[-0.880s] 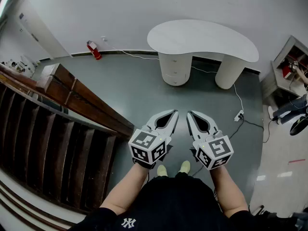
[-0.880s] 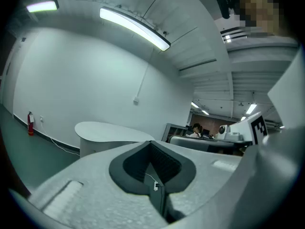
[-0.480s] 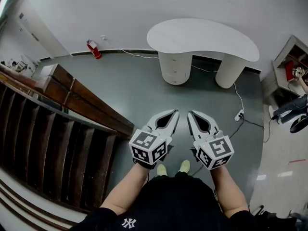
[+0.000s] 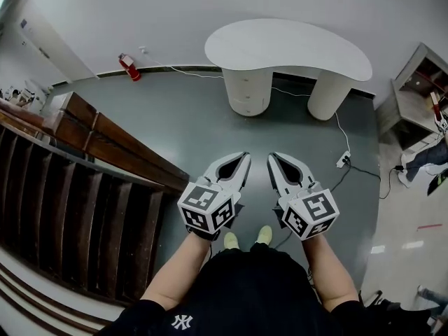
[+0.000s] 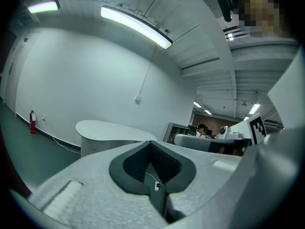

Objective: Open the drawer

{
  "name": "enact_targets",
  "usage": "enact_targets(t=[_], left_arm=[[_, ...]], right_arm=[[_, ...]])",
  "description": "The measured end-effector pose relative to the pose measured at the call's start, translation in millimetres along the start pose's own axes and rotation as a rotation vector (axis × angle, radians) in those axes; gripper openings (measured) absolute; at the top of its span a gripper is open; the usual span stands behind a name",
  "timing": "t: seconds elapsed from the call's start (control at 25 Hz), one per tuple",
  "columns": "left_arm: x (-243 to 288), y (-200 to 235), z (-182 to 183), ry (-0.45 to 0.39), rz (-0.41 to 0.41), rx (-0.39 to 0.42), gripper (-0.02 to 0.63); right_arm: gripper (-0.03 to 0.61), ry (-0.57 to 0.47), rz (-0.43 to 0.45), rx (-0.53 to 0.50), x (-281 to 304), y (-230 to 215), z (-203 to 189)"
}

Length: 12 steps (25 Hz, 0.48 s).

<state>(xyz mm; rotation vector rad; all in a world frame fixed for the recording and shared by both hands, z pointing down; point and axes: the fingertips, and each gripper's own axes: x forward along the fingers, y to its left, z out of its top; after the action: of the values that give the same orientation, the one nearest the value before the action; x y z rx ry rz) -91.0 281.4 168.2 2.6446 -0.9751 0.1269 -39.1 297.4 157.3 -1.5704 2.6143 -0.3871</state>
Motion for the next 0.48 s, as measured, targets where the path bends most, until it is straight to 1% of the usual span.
enact_targets(t=[0.28,0.48], left_arm=[[17,-18,-6,0.015,0.002,0.004,0.006],[37,-29,-8,0.015,0.012,0.000,0.006]], right_arm=[[0.014,-0.016,-0.008,0.027,-17,-21,2],[0.014,-0.025,-0.013,0.025,-28,-47,7]])
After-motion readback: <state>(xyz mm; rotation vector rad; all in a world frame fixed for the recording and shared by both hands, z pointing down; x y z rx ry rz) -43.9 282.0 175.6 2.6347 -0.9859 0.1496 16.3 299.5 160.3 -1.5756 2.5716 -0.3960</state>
